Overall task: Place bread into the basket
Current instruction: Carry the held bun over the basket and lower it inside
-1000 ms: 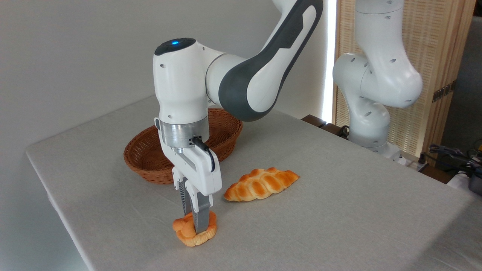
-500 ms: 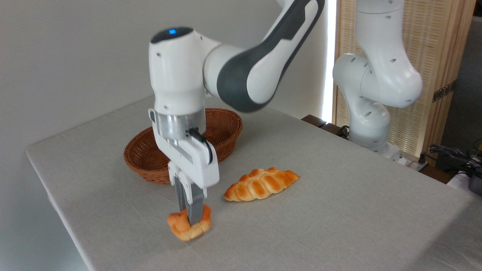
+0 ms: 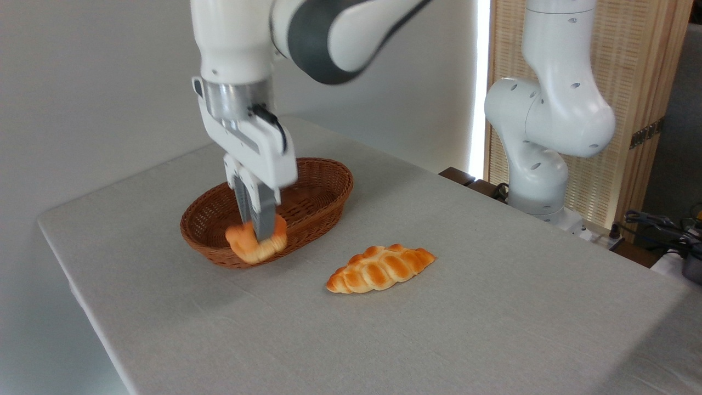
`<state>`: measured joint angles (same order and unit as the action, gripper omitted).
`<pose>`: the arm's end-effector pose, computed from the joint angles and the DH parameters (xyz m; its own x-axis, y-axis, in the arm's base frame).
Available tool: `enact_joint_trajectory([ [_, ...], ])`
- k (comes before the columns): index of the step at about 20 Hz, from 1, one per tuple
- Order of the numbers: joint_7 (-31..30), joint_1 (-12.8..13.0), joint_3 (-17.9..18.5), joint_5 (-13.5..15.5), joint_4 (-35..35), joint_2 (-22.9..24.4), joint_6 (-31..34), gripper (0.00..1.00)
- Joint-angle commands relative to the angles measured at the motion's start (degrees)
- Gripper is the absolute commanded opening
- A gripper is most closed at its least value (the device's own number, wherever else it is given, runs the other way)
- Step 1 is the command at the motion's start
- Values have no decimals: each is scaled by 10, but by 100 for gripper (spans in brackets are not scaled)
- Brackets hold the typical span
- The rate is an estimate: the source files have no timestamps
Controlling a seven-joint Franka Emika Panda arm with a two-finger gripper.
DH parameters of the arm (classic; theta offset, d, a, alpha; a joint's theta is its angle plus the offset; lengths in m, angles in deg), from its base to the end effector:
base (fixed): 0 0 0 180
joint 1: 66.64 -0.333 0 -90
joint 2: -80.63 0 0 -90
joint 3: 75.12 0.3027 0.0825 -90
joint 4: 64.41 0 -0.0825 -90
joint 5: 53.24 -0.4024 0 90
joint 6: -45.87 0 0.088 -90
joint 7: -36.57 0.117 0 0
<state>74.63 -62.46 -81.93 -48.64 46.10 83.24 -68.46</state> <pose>0.5658 -0.1164 0.4876 0.6705 -0.7303 0.1308 -0.7355 -0.6774 -0.0123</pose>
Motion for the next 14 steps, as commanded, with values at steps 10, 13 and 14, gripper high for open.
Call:
enact_joint_trajectory([
  [10,-47,1,-133,18,2,-44,-76,53],
  [13,-53,1,-140,20,3,-52,-90,80],
  [14,-54,1,-140,19,3,-56,-90,91],
])
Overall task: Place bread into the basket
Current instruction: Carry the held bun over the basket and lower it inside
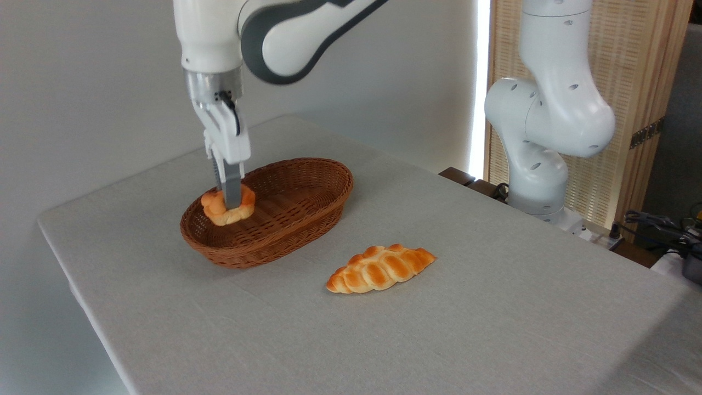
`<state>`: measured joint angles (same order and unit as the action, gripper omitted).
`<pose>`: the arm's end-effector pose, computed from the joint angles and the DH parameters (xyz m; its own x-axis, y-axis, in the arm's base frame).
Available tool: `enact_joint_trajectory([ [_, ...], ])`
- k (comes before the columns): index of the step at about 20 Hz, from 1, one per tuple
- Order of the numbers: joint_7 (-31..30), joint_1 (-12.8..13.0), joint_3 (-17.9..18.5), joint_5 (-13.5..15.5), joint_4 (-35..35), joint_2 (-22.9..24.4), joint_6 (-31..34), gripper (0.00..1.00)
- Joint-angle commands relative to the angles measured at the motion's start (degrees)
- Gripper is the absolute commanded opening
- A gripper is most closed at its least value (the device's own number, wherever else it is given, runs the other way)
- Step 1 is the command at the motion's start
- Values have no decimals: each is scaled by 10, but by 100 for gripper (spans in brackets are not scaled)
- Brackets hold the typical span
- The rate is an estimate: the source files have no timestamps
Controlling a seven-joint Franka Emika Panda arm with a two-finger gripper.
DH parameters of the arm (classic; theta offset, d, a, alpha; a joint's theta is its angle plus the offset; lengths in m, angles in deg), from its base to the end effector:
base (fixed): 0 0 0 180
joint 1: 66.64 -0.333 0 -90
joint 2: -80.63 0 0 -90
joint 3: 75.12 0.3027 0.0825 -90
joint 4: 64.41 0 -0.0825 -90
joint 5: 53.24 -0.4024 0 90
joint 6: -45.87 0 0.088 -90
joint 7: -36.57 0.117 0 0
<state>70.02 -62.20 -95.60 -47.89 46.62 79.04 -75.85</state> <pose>0.5420 -0.2559 0.4544 0.5510 -0.8140 0.1840 -0.8274 -0.5616 -0.0068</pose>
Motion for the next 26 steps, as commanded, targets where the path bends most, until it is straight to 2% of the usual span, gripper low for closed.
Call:
enact_joint_trajectory([
  [1,-8,-1,-4,12,-1,-14,-16,97],
  [4,-6,-1,-4,12,0,-18,-16,100],
  [26,-3,-1,-3,10,-2,-18,-29,100],
])
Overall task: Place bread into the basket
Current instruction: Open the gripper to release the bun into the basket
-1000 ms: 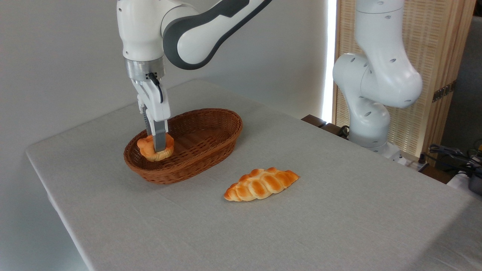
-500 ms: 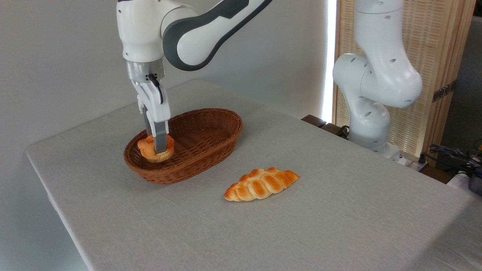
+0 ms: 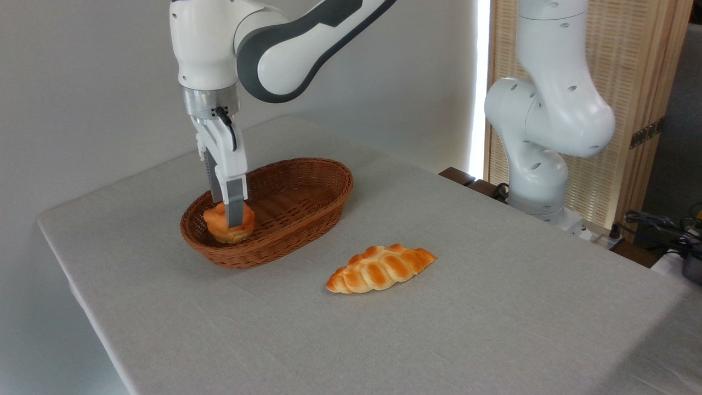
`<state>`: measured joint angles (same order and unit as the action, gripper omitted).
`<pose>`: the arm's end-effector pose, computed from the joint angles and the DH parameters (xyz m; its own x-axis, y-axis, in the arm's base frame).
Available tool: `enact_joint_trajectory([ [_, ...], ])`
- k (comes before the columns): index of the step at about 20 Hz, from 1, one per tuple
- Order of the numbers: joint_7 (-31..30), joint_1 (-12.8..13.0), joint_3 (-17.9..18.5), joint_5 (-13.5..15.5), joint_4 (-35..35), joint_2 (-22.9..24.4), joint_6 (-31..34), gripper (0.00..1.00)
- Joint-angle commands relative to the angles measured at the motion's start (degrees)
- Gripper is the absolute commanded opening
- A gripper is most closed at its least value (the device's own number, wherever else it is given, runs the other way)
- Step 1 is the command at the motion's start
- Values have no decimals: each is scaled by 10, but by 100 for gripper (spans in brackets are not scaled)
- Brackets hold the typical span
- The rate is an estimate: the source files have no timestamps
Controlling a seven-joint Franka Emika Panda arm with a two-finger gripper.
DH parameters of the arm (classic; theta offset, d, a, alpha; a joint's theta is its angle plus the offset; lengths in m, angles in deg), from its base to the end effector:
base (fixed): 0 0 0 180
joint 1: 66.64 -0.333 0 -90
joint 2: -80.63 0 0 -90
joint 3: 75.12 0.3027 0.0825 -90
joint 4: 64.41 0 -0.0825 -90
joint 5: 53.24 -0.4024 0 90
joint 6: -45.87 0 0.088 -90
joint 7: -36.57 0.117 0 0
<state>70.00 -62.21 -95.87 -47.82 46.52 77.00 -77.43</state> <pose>0.5478 -0.2596 0.4381 0.5520 -0.8126 0.1870 -0.8279 -0.5609 0.0064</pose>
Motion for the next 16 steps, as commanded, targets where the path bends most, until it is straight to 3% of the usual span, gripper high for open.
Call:
enact_joint_trajectory([
  [1,-2,-1,-1,9,-1,3,-13,100],
  [5,-3,-1,4,8,-2,10,-12,100],
  [11,-3,0,47,12,-15,33,1,100],
  [16,1,0,76,8,-57,40,90,100],
])
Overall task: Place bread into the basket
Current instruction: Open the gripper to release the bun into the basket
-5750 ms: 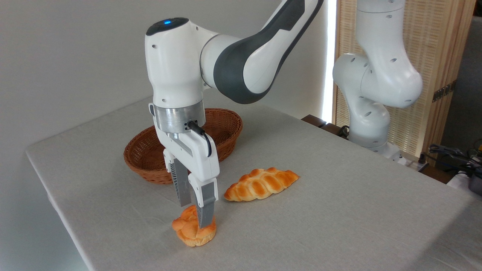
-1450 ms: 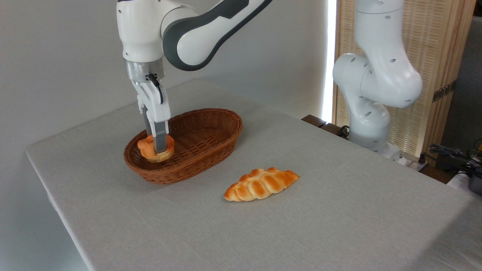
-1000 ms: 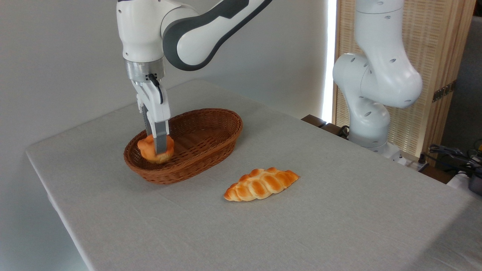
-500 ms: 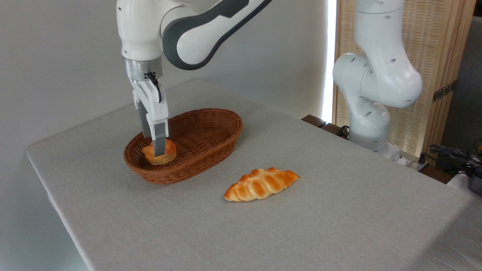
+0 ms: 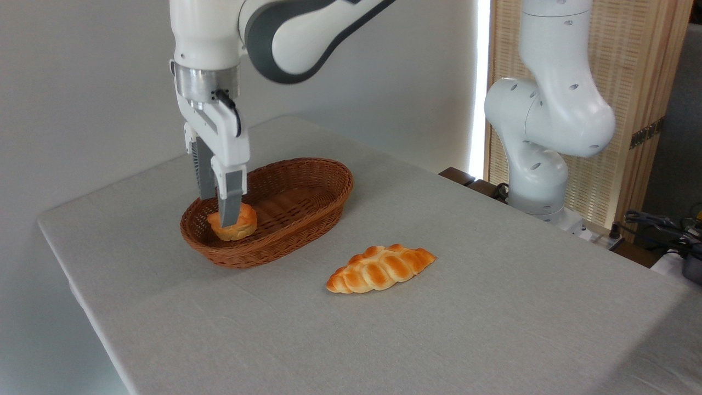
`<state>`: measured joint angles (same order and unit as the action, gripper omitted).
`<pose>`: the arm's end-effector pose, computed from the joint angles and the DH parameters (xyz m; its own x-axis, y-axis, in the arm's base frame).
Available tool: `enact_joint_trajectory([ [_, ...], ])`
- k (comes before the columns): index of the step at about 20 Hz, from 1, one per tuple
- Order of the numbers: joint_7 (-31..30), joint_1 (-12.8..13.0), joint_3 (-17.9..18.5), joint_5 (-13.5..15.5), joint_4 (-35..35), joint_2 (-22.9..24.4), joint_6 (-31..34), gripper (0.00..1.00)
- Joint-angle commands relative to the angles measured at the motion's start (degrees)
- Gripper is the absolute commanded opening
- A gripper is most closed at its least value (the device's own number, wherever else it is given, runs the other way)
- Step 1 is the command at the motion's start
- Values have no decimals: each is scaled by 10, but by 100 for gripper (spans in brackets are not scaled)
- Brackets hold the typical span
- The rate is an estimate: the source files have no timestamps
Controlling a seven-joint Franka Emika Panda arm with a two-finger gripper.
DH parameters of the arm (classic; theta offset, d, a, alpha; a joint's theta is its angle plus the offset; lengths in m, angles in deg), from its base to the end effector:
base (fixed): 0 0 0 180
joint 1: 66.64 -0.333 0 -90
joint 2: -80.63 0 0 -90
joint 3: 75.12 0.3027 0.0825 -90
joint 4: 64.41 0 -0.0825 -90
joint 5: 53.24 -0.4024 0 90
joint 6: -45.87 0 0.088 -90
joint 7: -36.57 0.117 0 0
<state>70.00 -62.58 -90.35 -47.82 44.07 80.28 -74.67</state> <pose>0.5663 -0.2036 0.4871 0.6187 -0.7548 0.2178 -0.7680 -0.6395 -0.0348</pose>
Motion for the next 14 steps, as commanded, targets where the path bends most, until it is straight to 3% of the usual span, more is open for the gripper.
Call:
enact_joint_trajectory([
  [1,0,4,24,8,-38,7,71,100],
  [3,4,4,46,6,-61,8,113,100],
  [7,68,4,98,8,-121,8,214,100],
  [14,76,4,148,4,-159,8,271,100],
])
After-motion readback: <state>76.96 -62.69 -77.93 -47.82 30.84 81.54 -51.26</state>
